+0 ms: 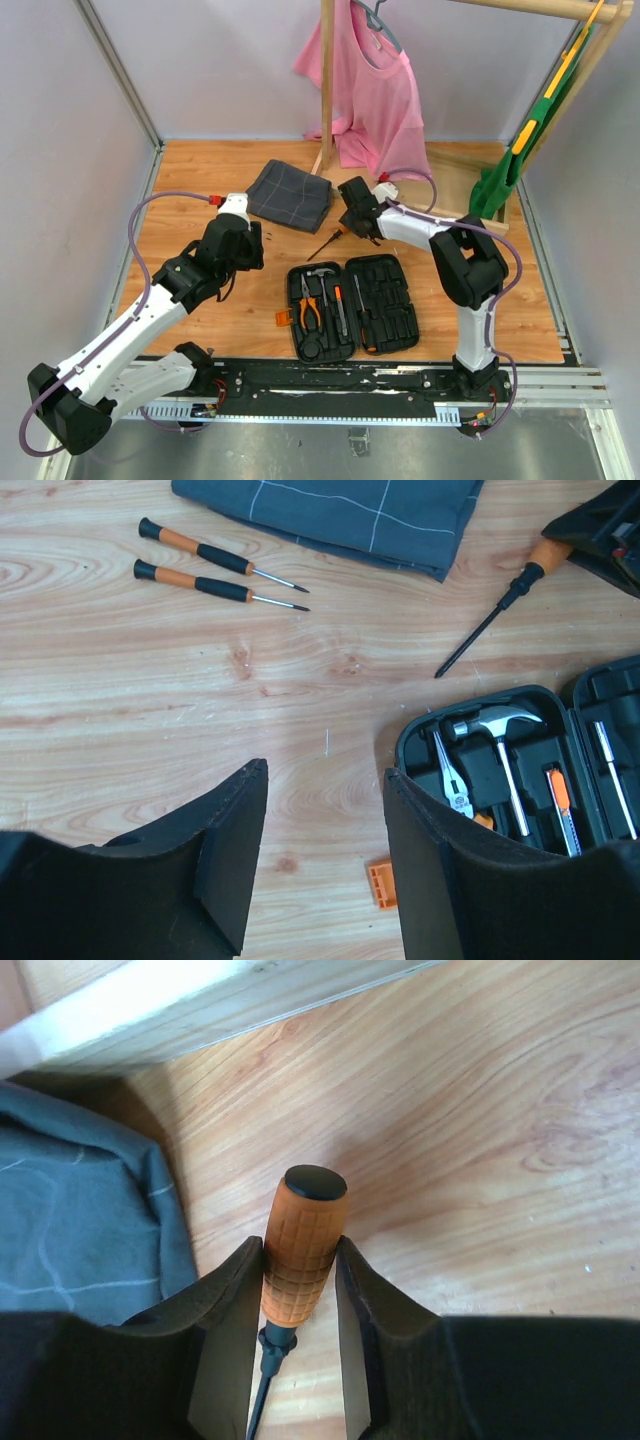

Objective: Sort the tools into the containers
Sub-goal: Pick up the screwdriver from the center of the board.

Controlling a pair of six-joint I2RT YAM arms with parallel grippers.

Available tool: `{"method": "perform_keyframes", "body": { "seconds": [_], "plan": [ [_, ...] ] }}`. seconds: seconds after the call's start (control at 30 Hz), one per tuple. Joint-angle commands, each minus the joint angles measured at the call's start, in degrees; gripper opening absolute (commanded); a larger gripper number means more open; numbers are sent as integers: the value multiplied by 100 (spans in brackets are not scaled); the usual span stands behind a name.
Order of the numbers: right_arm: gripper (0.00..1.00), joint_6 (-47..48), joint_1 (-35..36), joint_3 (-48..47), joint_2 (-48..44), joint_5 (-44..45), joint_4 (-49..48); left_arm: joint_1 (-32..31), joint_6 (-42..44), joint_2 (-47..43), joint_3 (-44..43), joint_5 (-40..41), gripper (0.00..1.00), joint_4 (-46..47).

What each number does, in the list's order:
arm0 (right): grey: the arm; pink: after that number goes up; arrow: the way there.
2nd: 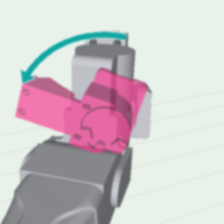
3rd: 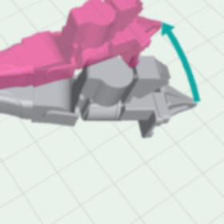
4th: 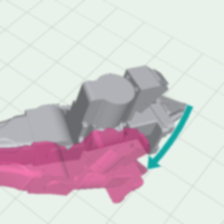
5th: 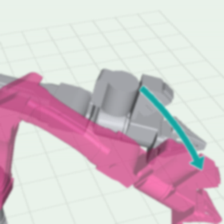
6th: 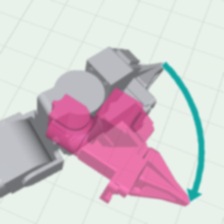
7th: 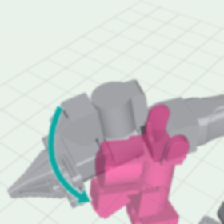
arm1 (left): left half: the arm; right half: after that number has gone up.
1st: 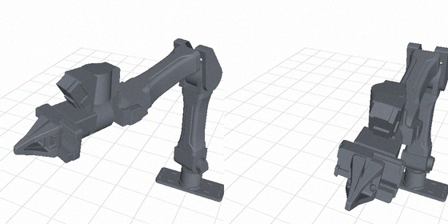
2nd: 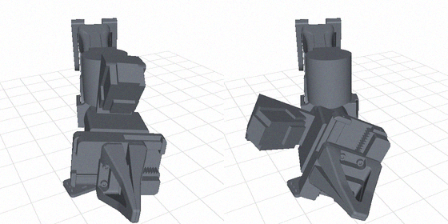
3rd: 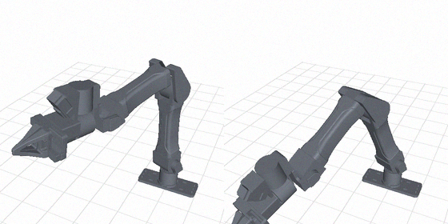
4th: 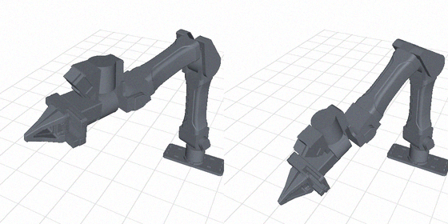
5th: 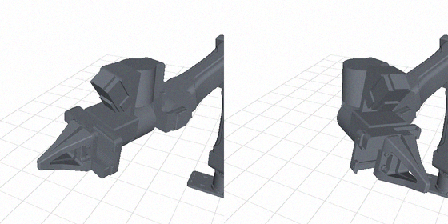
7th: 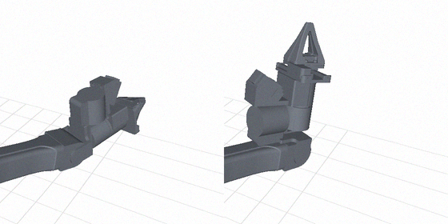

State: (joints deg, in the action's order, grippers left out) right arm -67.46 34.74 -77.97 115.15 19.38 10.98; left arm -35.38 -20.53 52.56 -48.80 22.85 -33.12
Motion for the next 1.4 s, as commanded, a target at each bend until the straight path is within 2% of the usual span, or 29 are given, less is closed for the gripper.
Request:
{"method": "perform_keyframes", "body": {
  "seconds": [0.0,0.37,0.7,0.9,1.13,1.2,1.37],
  "plan": [
    [18,-97,-104,422,-726,-53,-775,31,86,-73,46,0,54,131],
    [14,240,-99,1743,-1866,30,-2416,31,108,-495,61,-123,55,251],
    [11,1664,-64,2981,-3179,-345,-3688,31,277,-1166,158,-1002,60,762],
    [11,2416,-68,3638,-4323,-868,-3766,31,277,-1038,120,-1747,61,1301],
    [9,2720,-72,4176,-5544,-1469,-3334,-5,129,-617,63,-2719,66,2006],
    [9,2706,-64,4295,-5863,-1641,-3170,-154,103,-457,68,-2836,67,2190],
    [9,2422,-78,4791,-6652,-1897,-3004,-963,167,71,28,-2494,67,2532]
  ]
}}
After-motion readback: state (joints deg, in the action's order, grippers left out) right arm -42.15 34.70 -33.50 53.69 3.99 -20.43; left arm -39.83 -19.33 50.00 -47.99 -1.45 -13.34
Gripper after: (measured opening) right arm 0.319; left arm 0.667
